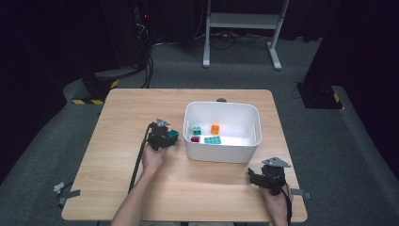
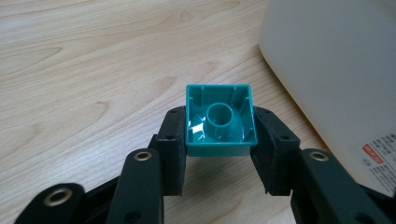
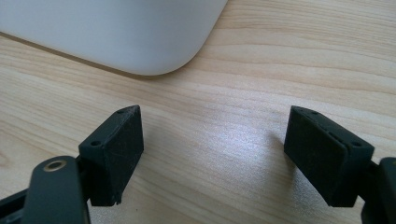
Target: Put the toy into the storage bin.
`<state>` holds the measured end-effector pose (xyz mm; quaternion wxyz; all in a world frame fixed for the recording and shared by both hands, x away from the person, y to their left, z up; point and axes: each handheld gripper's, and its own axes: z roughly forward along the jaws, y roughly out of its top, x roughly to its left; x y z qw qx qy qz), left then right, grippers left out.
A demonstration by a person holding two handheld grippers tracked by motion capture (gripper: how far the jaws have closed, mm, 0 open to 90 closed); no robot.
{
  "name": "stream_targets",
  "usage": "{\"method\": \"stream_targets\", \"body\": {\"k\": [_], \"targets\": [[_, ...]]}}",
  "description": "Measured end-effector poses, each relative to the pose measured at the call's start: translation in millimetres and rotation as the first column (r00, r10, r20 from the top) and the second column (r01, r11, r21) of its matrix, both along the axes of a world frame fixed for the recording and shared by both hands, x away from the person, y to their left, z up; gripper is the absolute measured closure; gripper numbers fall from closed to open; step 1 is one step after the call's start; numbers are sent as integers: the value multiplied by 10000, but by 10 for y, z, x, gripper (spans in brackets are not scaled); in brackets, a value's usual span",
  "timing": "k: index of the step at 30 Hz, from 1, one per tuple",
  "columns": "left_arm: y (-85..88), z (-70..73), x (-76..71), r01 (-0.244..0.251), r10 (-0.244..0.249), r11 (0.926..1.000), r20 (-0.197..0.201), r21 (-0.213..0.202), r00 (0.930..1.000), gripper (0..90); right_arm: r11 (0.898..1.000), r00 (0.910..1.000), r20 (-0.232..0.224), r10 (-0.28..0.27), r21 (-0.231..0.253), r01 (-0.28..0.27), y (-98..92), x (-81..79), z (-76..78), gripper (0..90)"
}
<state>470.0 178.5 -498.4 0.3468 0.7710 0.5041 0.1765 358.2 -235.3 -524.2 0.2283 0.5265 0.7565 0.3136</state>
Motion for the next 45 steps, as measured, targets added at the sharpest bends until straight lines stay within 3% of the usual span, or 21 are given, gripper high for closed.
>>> {"method": "stream_targets", "body": {"k": [3, 7, 12, 16, 19, 23, 34, 38, 45], "targets": [[25, 31, -16, 8, -7, 9999, 41, -142, 10000, 586, 10000, 10000, -2, 0, 2, 0, 0, 0, 0, 200], [13, 60, -47, 206, -206, 9998, 101, -25, 9997, 586, 10000, 10000, 0, 0, 1, 0, 0, 0, 0, 200], [52, 145, -91, 275, -268, 9982, 123, -525, 9996, 586, 10000, 10000, 2, 2, 0, -2, 0, 0, 0, 200], [79, 234, -145, 414, -392, 9965, 324, -724, 9987, 586, 10000, 10000, 0, 0, 1, 0, 0, 0, 0, 200], [95, 269, -171, 465, -442, 9968, 369, -651, 9983, 586, 10000, 10000, 0, 1, 1, -1, 0, 0, 0, 200], [148, 333, -212, 527, -491, 9936, 374, -1002, 9981, 585, 10000, 10000, 0, 5, -2, -5, 0, 0, 0, 200], [222, 502, -344, 846, -783, 9898, 589, -1147, 9952, 585, 10000, 10000, -1, -2, 3, 2, 0, 0, 0, 200], [254, 610, -411, 878, -779, 9866, 754, -1377, 9941, 586, 10000, 10000, -1, 2, 0, -2, 0, 0, 0, 200], [243, 850, -525, 1317, -1169, 9828, 1154, -1297, 9864, 586, 10000, 10000, 0, 2, 2, -2, 0, 0, 0, 200]]}}
